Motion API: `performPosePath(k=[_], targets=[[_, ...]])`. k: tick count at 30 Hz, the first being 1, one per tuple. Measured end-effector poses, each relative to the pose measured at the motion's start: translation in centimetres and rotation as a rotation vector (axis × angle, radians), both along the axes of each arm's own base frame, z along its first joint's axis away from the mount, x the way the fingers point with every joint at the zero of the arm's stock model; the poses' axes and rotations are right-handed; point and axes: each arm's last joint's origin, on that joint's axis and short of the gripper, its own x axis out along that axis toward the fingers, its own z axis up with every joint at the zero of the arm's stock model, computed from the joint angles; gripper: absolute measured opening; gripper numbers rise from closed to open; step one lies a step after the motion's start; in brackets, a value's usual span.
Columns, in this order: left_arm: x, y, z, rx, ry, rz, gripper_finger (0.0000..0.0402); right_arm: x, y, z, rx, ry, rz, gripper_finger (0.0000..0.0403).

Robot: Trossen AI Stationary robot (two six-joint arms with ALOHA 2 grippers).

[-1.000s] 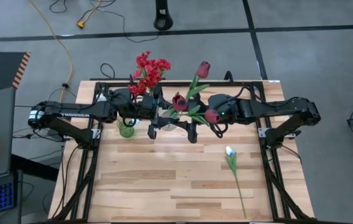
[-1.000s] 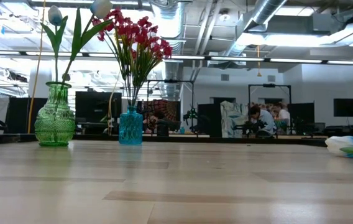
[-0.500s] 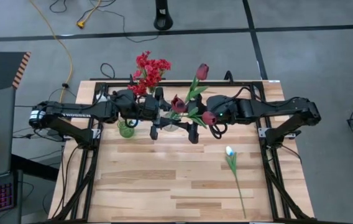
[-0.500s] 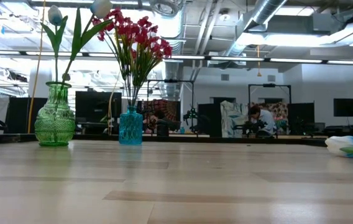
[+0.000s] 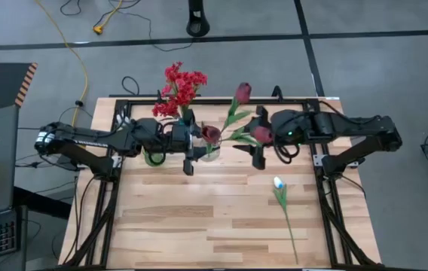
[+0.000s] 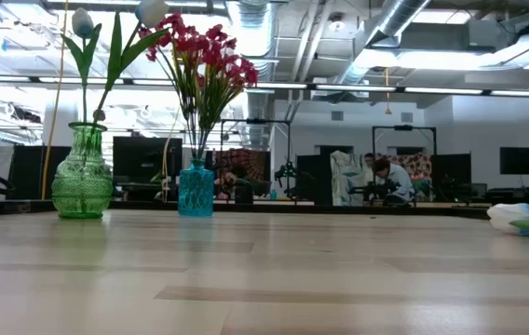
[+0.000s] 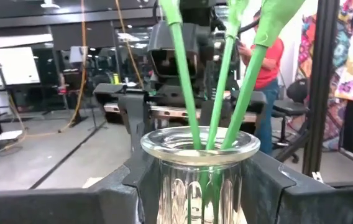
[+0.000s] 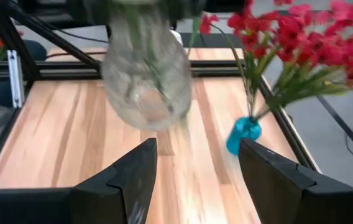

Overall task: Sort flowers into vase by color
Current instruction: Adjust the transparent vase by standing it upright on the table

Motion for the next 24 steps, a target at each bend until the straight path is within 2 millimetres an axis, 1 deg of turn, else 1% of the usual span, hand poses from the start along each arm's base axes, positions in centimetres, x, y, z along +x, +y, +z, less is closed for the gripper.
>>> performPosePath(k=[4,8,11,17,21,24], targets=[[-0.2,-1.7,0.1,-0.017,-0.005,0.026,0.0156,-1.3,-0.2,0.6,-0.016,-0.004,-0.034,0.025],[-0.5,-3.9,0.1,-0.033,-0.01,0.046,0.0153,-1.9,-0.6,1.0,-0.043,-0.012,-0.048,0.025],[0.1,-5.4,-0.4,-0.058,-0.029,0.067,0.0151,-2.0,-1.0,0.9,-0.053,0.0,-0.057,0.025],[3.4,-8.3,-4.0,-0.075,-0.027,0.095,0.0157,-2.0,-1.8,0.6,-0.055,0.031,-0.091,0.025],[5.7,-9.1,-6.7,-0.103,-0.063,0.135,0.0153,-2.3,-2.3,0.6,-0.068,0.044,-0.102,0.025],[7.2,-9.2,-8.6,-0.144,-0.111,0.157,0.0152,-2.9,-2.6,0.9,-0.101,0.043,-0.101,0.025]])
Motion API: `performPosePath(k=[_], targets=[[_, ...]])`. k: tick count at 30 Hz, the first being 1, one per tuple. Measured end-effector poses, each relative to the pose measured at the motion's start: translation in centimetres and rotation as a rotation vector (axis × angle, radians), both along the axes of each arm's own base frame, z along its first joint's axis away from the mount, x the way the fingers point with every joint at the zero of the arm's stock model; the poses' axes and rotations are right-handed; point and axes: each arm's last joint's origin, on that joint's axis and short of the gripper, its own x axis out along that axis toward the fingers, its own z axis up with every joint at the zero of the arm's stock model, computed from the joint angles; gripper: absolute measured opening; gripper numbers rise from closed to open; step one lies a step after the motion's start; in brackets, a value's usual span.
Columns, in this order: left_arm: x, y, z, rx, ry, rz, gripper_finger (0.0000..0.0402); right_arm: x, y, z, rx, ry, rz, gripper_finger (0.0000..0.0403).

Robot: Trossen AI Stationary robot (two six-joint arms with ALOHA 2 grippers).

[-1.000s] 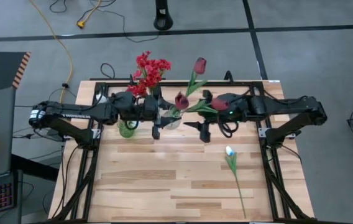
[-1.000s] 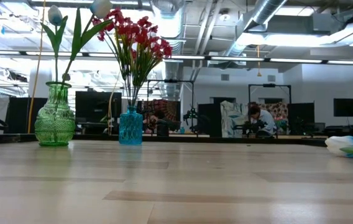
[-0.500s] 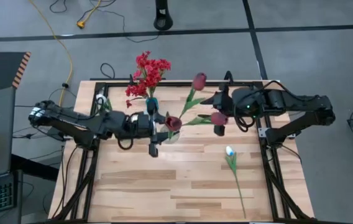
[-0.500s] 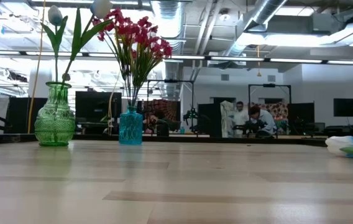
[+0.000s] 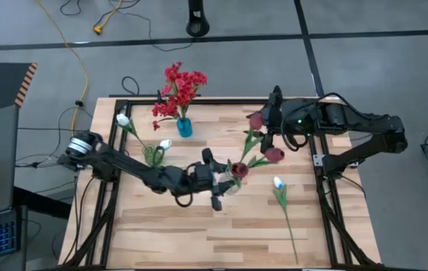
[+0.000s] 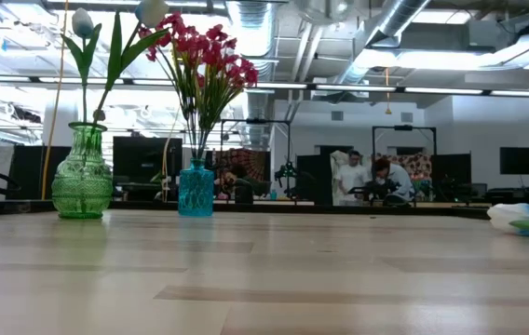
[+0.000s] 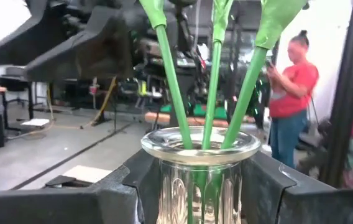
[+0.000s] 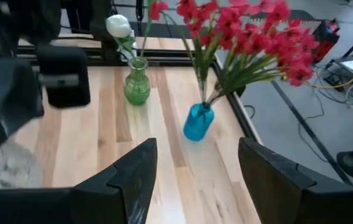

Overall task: Sort flowers into vase by color
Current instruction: Adjust the transparent vase by standing it upright on the table

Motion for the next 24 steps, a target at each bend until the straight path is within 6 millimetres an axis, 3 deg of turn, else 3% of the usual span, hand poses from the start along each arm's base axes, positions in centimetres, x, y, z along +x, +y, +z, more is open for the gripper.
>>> performPosePath(k=[12,24], targets=[[3.7,2.8,-6.4,-0.027,0.007,0.104,0.0152,-2.5,-1.2,1.5,-0.006,-0.07,-0.06,0.025],[5.4,5.1,-12.0,-0.046,-0.044,0.164,0.0154,-1.9,-1.4,1.1,-0.005,-0.049,-0.066,0.025]])
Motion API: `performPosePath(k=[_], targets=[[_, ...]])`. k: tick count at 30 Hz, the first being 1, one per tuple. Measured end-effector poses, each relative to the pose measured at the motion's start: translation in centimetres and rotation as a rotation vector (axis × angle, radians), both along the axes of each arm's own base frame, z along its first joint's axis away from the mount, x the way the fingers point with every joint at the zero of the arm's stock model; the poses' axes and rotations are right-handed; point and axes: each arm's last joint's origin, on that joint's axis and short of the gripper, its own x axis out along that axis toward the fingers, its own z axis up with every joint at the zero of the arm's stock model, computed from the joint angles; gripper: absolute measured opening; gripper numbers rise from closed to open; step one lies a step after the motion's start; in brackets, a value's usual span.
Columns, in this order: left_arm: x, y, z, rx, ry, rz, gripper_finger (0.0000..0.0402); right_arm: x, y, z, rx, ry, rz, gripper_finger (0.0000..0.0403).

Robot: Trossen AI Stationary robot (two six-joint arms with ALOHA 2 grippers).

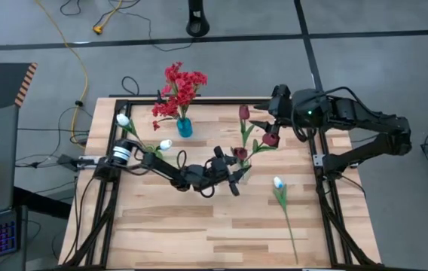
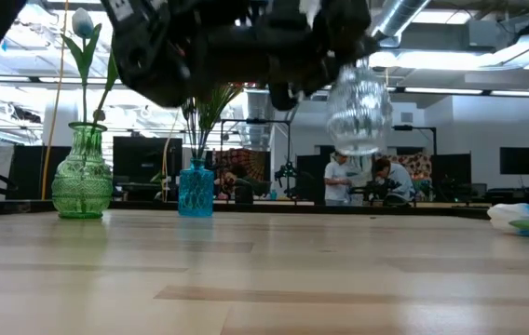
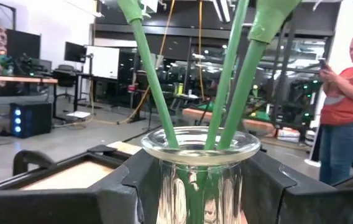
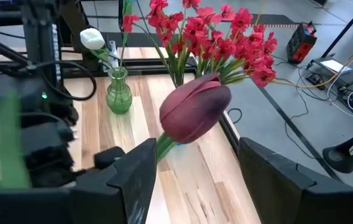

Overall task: Sort flowers into vase by color
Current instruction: Adjust the transparent vase by standing it upright on the table

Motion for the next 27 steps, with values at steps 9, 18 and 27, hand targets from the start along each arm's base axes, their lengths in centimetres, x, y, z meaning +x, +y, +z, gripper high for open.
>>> performPosePath(k=[9,18,27], targets=[[2.7,1.6,-2.9,0.045,0.026,0.03,0.0159,0.2,0.0,-0.1,0.0,0.006,0.0,0.025],[6.2,3.9,-3.7,0.125,0.044,0.111,0.0159,0.2,0.0,-0.1,0.001,0.006,0.002,0.025],[7.1,8.1,-4.0,0.115,0.122,0.194,0.0157,0.2,0.1,-0.2,0.002,0.011,0.003,0.025]])
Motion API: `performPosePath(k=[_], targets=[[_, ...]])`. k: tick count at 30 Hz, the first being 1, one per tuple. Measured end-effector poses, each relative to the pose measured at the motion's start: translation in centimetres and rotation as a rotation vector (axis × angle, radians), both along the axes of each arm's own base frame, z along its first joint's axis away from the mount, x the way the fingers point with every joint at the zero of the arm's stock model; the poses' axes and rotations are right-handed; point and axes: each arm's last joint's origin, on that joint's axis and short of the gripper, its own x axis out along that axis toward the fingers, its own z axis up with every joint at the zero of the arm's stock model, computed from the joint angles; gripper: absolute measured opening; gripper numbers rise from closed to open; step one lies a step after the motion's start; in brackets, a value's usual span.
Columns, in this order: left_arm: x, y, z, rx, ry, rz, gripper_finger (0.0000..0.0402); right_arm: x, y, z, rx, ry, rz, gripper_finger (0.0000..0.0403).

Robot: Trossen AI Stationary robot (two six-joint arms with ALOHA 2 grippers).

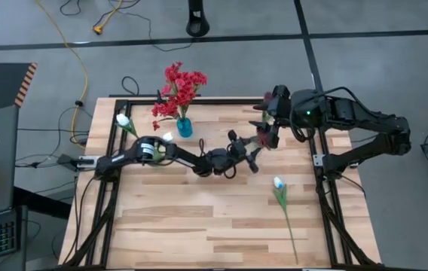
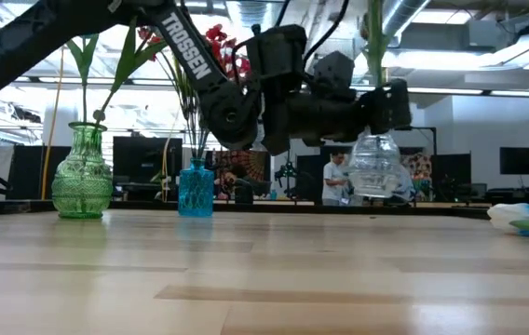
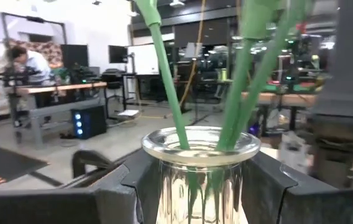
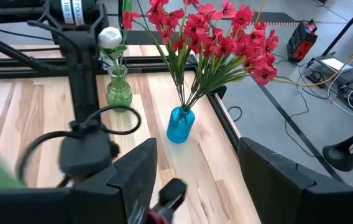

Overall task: Sort flowers into vase by color
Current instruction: Adjust the transparent vase by standing it upright on the table

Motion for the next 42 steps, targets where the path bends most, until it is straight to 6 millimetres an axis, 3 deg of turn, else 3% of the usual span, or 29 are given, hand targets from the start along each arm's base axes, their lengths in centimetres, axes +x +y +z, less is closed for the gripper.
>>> performPosePath(k=[10,42], targets=[[-0.1,3.3,-1.1,-0.093,0.064,0.015,0.0161,0.0,0.0,0.0,0.001,-0.002,-0.001,0.025],[-0.1,3.9,-1.3,-0.074,0.099,-0.012,0.0162,-0.4,0.0,-0.7,0.034,0.07,-0.014,0.025]])
